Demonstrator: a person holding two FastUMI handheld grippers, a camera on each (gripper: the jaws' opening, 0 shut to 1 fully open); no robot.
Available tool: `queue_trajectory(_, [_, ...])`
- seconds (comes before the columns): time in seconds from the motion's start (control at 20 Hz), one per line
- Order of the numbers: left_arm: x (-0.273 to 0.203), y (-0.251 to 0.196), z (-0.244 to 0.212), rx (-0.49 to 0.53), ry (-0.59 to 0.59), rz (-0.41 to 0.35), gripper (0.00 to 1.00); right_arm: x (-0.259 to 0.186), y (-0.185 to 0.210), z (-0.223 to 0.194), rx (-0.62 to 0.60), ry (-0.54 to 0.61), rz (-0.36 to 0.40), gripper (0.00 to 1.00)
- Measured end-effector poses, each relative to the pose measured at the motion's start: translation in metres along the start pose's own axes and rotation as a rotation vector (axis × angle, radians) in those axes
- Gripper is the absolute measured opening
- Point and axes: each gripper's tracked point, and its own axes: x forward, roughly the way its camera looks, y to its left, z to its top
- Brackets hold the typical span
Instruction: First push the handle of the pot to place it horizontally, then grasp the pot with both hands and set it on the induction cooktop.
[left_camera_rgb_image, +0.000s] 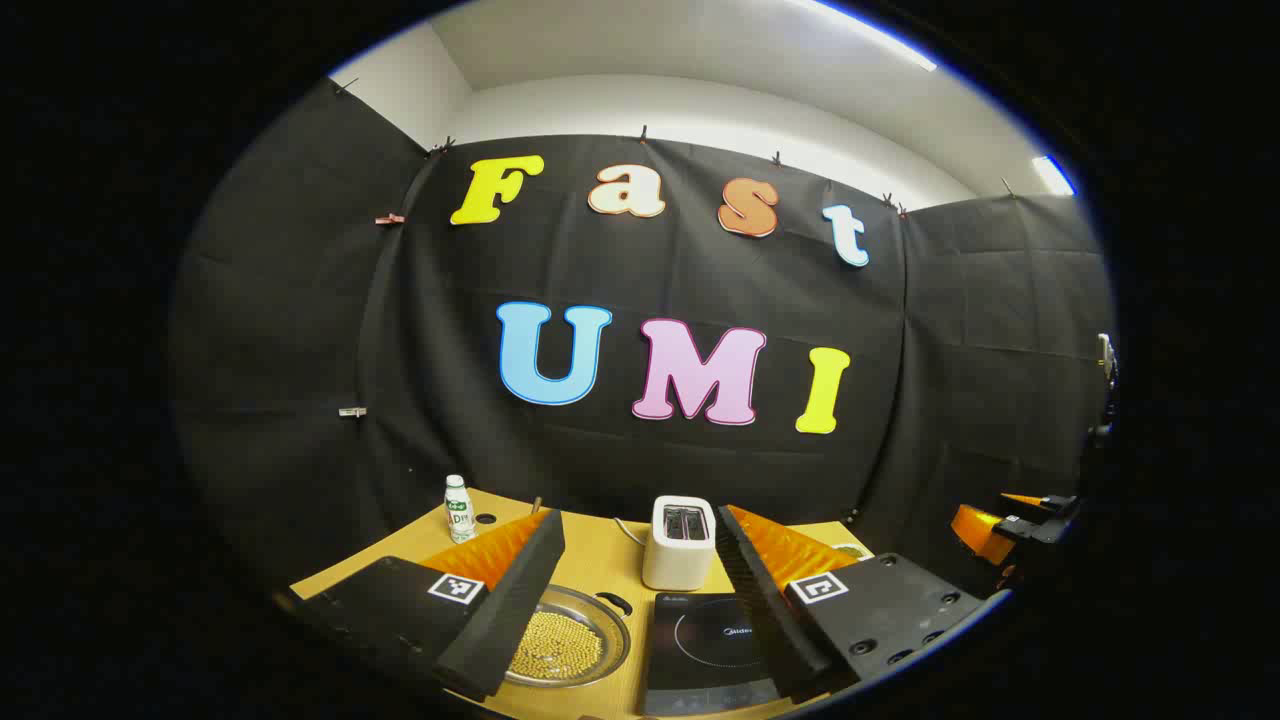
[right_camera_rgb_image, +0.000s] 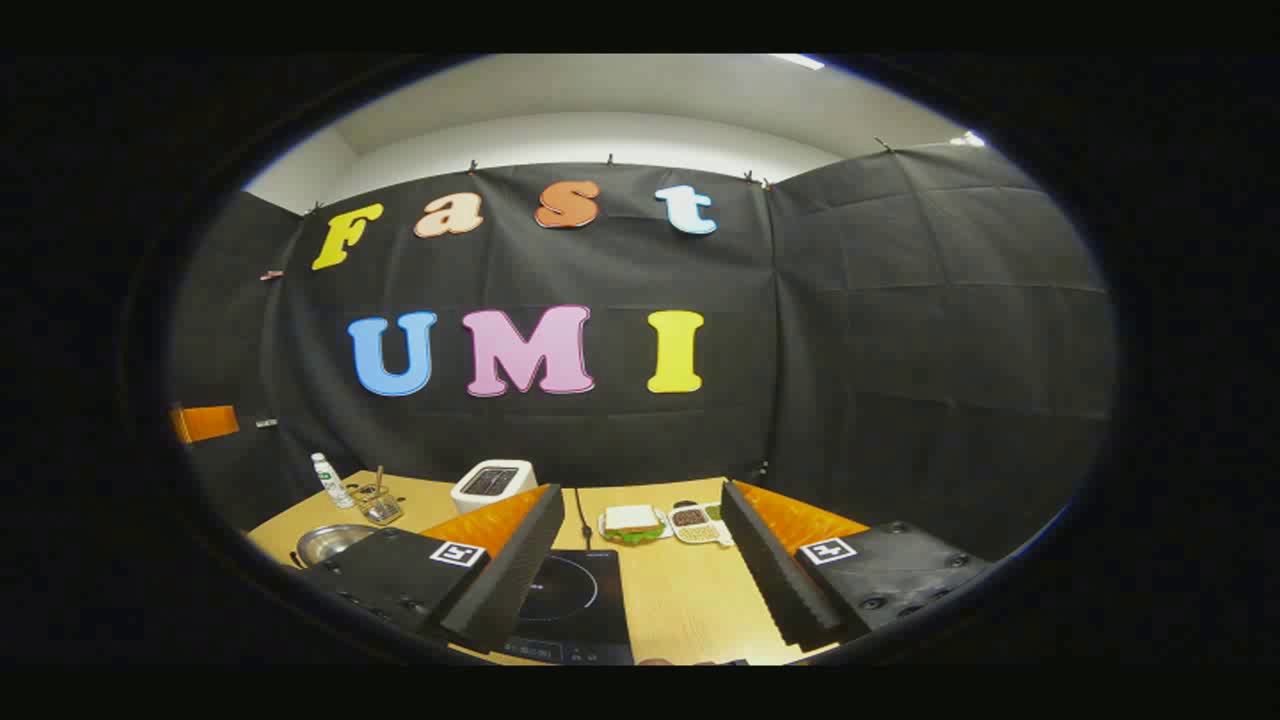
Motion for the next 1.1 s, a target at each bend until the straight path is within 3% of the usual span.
queue_trajectory(0.35, [0.007,-0.001,-0.009,0.022,0.029,0.048,0.95,0.025,-0.013,-0.006,-0.008,0.002,0.03,0.98])
queue_trajectory(0.55, [0.011,0.009,-0.012,0.024,0.036,0.048,0.95,0.015,-0.009,-0.007,0.007,0.019,0.018,0.97])
queue_trajectory(0.6, [0.012,0.014,-0.014,0.02,0.037,0.046,0.95,0.01,-0.007,-0.005,0.0,0.019,0.01,0.93])
queue_trajectory(0.85, [0.011,0.047,-0.017,0.036,0.044,0.049,0.95,-0.009,0.013,0.002,-0.007,0.012,-0.004,1.0])
queue_trajectory(1.1, [0.011,0.065,-0.028,0.036,0.072,0.028,0.95,-0.026,0.027,0.002,-0.008,0.01,-0.018,0.97])
